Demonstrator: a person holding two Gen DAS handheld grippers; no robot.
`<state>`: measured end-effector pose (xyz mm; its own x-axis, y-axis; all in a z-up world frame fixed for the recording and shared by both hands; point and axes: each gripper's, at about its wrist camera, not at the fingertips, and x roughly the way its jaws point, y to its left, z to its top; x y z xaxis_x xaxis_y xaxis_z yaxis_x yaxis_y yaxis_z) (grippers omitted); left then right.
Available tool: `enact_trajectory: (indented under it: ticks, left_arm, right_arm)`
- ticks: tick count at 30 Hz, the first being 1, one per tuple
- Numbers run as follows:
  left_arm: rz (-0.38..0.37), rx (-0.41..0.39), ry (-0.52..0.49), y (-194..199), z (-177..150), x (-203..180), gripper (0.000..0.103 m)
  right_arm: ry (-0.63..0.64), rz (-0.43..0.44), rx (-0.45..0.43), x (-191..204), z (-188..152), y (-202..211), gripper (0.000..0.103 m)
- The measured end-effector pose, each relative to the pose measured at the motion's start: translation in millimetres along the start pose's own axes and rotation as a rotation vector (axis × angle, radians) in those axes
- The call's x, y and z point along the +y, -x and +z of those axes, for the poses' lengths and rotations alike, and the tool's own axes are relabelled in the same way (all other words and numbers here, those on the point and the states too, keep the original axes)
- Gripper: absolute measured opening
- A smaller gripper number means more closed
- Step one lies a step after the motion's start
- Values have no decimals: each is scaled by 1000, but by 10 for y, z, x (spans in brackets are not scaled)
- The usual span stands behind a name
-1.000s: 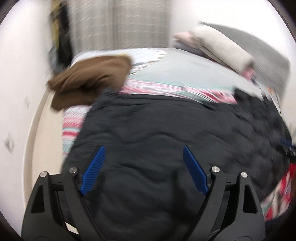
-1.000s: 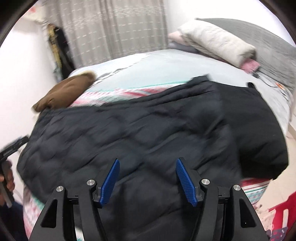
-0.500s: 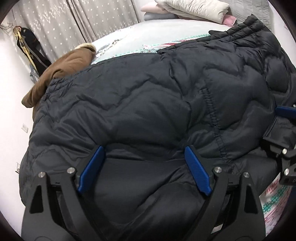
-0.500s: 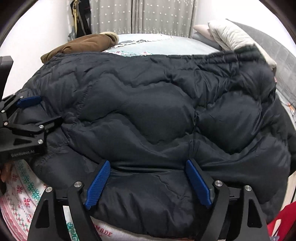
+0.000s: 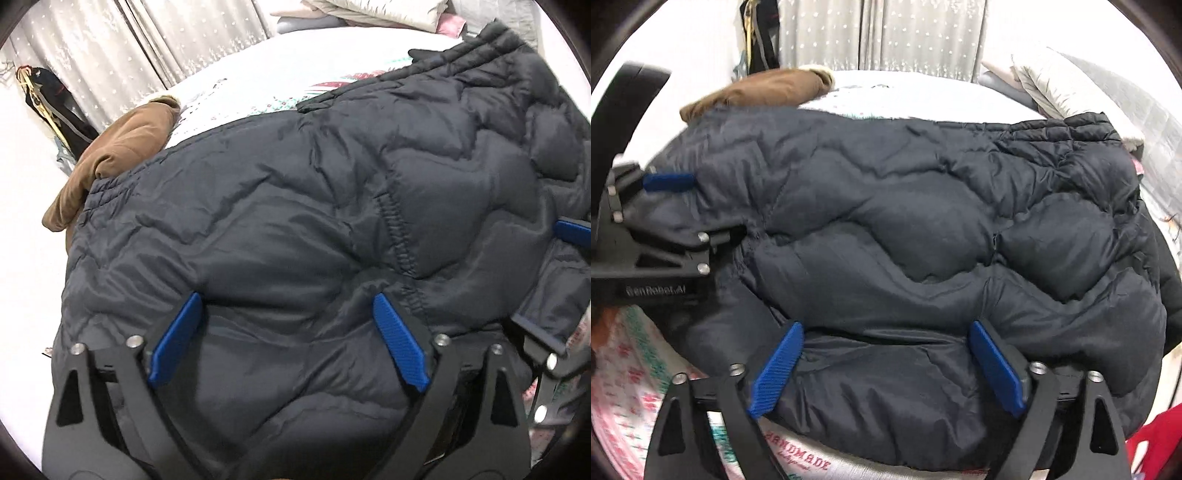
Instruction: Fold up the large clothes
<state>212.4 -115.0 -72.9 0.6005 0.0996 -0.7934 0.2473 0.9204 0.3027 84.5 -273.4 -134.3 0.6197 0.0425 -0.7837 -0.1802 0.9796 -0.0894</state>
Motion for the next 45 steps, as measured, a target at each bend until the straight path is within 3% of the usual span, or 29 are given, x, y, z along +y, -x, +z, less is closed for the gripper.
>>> enact_trajectory:
  ticks: [3, 11, 20, 32, 39, 45]
  left_arm:
    - [-1, 9, 5, 10, 8, -35, 96]
    - [21, 13, 8, -26, 177, 4, 96]
    - [66, 5, -19, -227, 544, 0, 97]
    - [139, -18, -38, -687, 949, 83, 100]
    - [161, 38, -32, -1064, 1218, 124, 101]
    - [130, 66, 33, -1257, 1222, 214, 103]
  right_arm:
    - [-10, -4, 6, -24, 11, -56, 102]
    - [-23, 9, 24, -56, 31, -108, 103]
    - [-25, 14, 26, -60, 47, -141, 103]
    - [-27, 34, 24, -113, -35, -109, 103]
    - [-29, 38, 40, -135, -5, -157, 103]
    - [-34, 50, 44, -174, 7, -198, 103]
